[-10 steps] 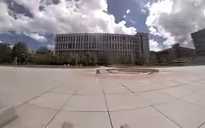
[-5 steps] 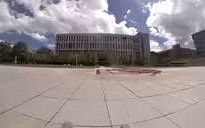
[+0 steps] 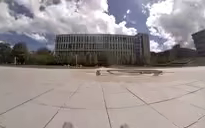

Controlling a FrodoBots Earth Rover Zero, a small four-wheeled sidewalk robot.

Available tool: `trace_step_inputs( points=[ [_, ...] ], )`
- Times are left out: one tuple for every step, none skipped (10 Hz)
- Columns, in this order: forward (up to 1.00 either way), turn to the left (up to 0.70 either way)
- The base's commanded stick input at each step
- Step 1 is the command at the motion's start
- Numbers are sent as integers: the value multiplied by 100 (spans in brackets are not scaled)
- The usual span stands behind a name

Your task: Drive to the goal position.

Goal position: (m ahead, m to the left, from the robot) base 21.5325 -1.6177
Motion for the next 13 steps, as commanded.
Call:
trace_step_inputs(
  points=[
    [70, 0],
    [70, 0],
    [70, 0],
    [70, 0],
    [70, 0],
    [70, 0],
    [70, 0],
    [70, 0],
    [70, 0],
    [70, 0],
    [70, 0],
    [70, 0],
    [70, 0]
  ],
)
